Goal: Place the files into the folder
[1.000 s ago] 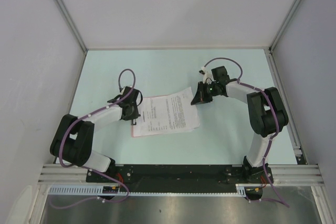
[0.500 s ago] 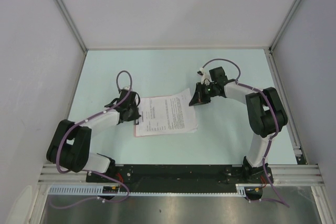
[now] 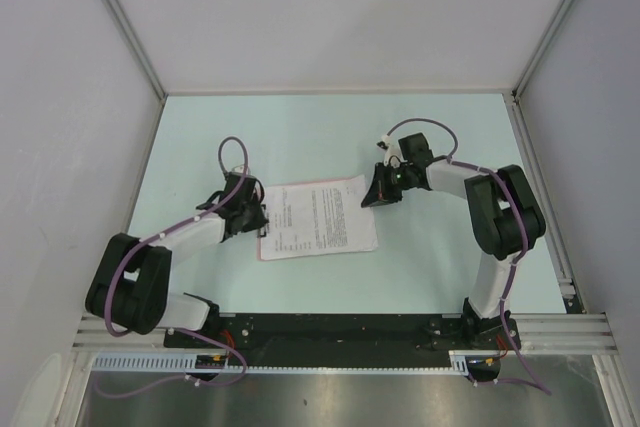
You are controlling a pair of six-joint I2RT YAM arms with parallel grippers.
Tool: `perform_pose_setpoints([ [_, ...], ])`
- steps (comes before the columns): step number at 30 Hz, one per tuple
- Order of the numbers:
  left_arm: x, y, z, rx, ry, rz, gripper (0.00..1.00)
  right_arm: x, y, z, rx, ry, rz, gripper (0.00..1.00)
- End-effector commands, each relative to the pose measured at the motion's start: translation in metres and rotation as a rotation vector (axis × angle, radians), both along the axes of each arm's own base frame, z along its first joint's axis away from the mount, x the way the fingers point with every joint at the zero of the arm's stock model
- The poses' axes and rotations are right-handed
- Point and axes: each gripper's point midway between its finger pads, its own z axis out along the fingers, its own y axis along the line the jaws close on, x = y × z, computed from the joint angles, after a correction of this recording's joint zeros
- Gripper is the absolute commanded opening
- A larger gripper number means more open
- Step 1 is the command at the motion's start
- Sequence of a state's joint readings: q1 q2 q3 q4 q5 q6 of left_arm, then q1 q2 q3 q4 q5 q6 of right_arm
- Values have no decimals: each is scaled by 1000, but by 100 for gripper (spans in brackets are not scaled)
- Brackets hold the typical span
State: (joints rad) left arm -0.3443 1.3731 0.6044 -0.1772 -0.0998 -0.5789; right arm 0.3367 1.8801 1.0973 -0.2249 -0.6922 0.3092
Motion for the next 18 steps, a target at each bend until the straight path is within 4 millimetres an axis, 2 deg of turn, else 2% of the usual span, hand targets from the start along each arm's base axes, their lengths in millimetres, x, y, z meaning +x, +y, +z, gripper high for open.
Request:
perform_pose_setpoints([
  [1,-24,-6,-12,-58,61,-9,0,7,1,-3,2,-18,-15,0],
  [15,-24,-4,-12,-31,90,-15,0,5,12,-7,31,-20,14,0],
  [16,-20,-5,-6,-30,79,-20,3,5,12,-7,29,-21,15,1],
  [18,-18,-3,5,-27,55,-20,23,4,10,-9,16,-24,17,5],
])
